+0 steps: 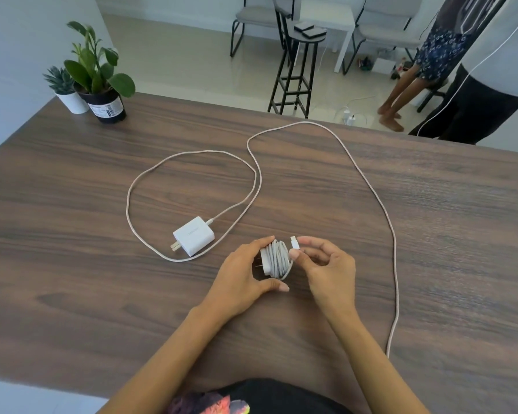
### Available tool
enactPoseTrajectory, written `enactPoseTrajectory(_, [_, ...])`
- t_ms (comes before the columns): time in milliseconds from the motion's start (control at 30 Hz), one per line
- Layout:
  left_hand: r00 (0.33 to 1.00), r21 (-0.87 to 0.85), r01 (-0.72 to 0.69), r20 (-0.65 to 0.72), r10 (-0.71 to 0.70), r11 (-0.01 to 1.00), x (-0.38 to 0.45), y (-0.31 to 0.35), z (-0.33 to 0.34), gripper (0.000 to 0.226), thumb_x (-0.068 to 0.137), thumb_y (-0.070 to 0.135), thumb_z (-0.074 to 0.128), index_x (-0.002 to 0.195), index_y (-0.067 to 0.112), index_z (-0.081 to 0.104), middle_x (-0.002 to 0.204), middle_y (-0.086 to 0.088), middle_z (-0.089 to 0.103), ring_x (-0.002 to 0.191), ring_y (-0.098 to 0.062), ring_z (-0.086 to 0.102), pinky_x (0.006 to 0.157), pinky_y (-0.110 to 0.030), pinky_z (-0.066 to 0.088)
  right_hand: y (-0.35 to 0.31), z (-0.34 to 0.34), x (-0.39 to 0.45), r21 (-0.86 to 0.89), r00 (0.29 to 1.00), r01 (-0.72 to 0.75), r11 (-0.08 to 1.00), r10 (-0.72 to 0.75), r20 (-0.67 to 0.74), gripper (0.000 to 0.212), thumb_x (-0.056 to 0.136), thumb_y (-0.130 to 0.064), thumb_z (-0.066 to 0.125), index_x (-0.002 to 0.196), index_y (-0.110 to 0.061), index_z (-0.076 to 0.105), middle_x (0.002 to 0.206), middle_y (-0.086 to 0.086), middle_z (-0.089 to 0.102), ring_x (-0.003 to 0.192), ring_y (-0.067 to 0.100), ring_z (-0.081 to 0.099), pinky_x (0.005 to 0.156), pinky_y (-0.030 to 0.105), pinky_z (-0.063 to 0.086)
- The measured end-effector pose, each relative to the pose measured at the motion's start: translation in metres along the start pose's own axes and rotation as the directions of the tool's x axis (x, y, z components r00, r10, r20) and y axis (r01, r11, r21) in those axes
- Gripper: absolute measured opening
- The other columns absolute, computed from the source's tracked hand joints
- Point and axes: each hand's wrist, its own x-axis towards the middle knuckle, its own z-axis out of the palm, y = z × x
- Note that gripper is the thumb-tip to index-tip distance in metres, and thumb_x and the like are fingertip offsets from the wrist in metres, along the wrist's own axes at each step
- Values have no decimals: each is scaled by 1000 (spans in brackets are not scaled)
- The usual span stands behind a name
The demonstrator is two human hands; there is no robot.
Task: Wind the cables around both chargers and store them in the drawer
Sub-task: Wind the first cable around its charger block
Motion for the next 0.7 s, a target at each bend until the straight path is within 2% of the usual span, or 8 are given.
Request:
enactPoseTrajectory(100, [999, -10, 16, -34, -16, 1000, 0, -2, 1, 84, 54, 43, 86, 130, 34, 50, 119, 10, 61, 109, -8, 56, 99, -35, 44, -2, 1, 1, 11, 1000, -1, 1000, 1, 7, 21, 73, -7, 77, 87, -22, 71, 70, -6, 74, 69, 11, 70, 70, 23, 54])
enactPoseTrajectory(233, [999, -11, 25, -31, -26, 1000, 0, 0, 2, 82, 53, 39, 88, 126, 31, 51, 117, 10, 61, 108, -3, 55, 94, -20, 43, -2, 0, 1, 26, 1000, 0, 1000, 0, -4, 22, 74, -5, 75, 86, -23, 73, 72, -3, 74, 70, 8, 70, 65, 15, 52])
enactPoseTrajectory(433, [996, -6, 56, 67, -56, 998, 0, 4, -2, 84, 68, 30, 82, 140, 34, 38, 122, 5, 57, 106, -5, 52, 91, -8, 32, 1, -2, 3, 17, 1000, -4, 1000, 4, -15, 21, 76, -6, 74, 87, -24, 73, 76, -1, 74, 74, 11, 71, 71, 24, 56])
enactPoseTrajectory(567, [995, 24, 33, 94, -35, 999, 0, 5, -6, 77, 75, 30, 77, 141, 29, 38, 132, 7, 56, 106, -5, 55, 84, 6, 29, -1, -2, 2, 52, 1000, -4, 999, 5, -11, 21, 77, -2, 73, 86, -21, 73, 77, -1, 74, 70, 8, 71, 64, 17, 54])
enactPoseTrajectory(633, [996, 35, 33, 85, -36, 999, 0, 8, -7, 75, 75, 30, 77, 140, 28, 40, 131, 7, 57, 101, -5, 54, 82, 7, 29, -2, -2, 1, 65, 1000, -1, 998, 2, -8, 22, 77, -1, 72, 86, -21, 73, 76, 0, 74, 70, 10, 71, 63, 16, 53])
enactPoseTrajectory(700, [997, 40, 29, 72, -32, 999, 0, 10, -5, 76, 75, 31, 77, 141, 29, 38, 131, 6, 57, 99, -4, 52, 84, 2, 31, -2, -3, 0, 56, 1000, 13, 998, -13, -7, 23, 77, -1, 72, 87, -22, 73, 76, 1, 73, 71, 11, 70, 66, 16, 53])
